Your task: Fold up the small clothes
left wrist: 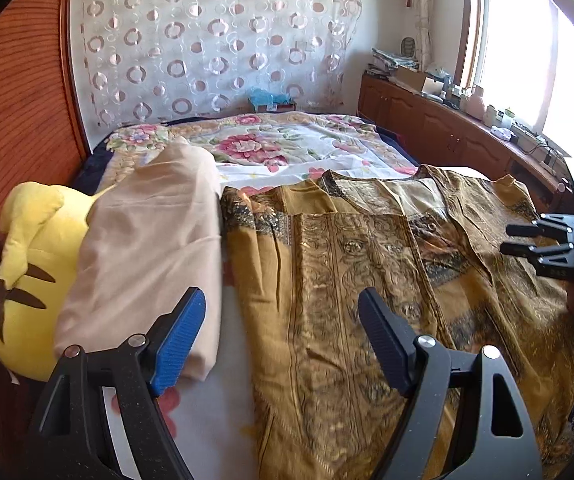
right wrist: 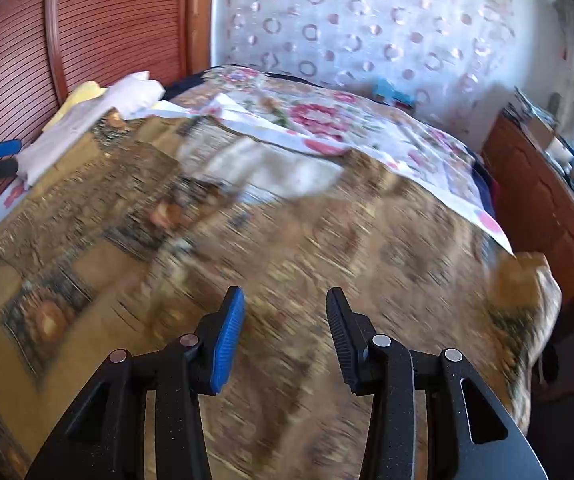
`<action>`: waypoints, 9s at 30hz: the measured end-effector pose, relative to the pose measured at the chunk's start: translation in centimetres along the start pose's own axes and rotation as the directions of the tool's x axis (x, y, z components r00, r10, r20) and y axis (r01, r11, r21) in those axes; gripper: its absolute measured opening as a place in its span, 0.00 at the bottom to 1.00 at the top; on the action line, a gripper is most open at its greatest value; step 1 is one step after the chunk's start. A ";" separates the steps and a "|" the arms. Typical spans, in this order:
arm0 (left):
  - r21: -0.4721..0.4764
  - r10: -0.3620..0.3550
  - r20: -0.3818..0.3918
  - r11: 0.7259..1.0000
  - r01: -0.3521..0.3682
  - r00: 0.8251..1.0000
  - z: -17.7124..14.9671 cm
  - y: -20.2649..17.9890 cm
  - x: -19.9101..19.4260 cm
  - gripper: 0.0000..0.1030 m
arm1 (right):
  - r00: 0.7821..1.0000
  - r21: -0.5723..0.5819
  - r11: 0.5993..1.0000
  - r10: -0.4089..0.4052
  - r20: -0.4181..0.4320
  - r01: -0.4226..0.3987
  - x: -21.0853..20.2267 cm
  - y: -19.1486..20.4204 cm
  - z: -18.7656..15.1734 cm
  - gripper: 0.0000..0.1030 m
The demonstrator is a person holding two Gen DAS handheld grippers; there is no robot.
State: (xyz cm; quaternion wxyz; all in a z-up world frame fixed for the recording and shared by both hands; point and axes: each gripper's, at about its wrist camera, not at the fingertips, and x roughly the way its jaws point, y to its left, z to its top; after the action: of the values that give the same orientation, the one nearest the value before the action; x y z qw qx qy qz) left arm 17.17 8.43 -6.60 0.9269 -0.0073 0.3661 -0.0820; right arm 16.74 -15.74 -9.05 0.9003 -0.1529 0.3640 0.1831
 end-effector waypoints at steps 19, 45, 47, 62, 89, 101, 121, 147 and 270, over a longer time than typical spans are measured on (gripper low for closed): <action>-0.017 0.071 -0.140 0.997 -0.074 0.988 4.4 1.4 8.6 0.41 | 0.999 0.077 0.996 0.038 0.001 -0.038 -2.1 -2.3 -3.1 0.46; 0.054 0.152 0.026 0.987 -0.153 0.988 5.4 2.3 3.8 0.06 | 0.999 0.076 0.996 0.037 -0.005 -0.036 -1.1 -2.5 -2.2 0.47; 0.078 0.136 0.079 0.987 -0.142 0.988 5.2 1.1 2.0 0.17 | 0.999 0.077 0.996 0.037 -0.005 -0.037 -1.1 -2.5 -2.3 0.48; 0.020 -0.022 0.348 1.000 0.016 0.937 2.5 -5.3 -8.7 0.80 | 0.999 0.076 0.996 0.039 -0.005 -0.038 -1.1 -2.5 -2.2 0.48; -0.057 -0.017 0.227 0.998 0.031 0.974 -3.8 -7.4 -7.4 0.80 | 0.986 0.366 0.917 -0.164 -0.019 0.159 -6.7 -18.0 -10.9 0.49; 0.013 -0.065 0.184 0.998 0.064 0.981 -5.1 -10.7 -6.3 0.80 | 0.998 0.426 0.902 -0.062 -0.031 0.069 -6.2 -20.0 -11.4 0.20; 0.023 -0.089 0.147 0.996 0.087 0.985 -5.8 -11.8 -5.5 0.80 | 0.988 0.410 0.899 -0.153 -0.031 0.152 -5.6 -18.1 -11.8 0.33; 0.046 -0.059 -0.034 0.997 0.061 0.998 -7.1 -12.7 -1.7 0.80 | 0.970 0.254 0.957 -0.183 0.159 0.138 -10.2 -13.8 -9.7 0.05; -0.031 0.176 -0.058 0.984 -0.178 0.983 4.2 1.4 4.4 0.80 | 0.998 0.131 0.990 0.058 -0.022 -0.055 9.2 -15.4 2.2 0.04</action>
State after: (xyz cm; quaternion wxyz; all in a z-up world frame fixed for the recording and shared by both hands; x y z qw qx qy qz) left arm 23.41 8.94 -6.61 0.9198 0.0108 0.3922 0.0071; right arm 30.98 -26.49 -11.93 0.8982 -0.0856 0.3908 0.1824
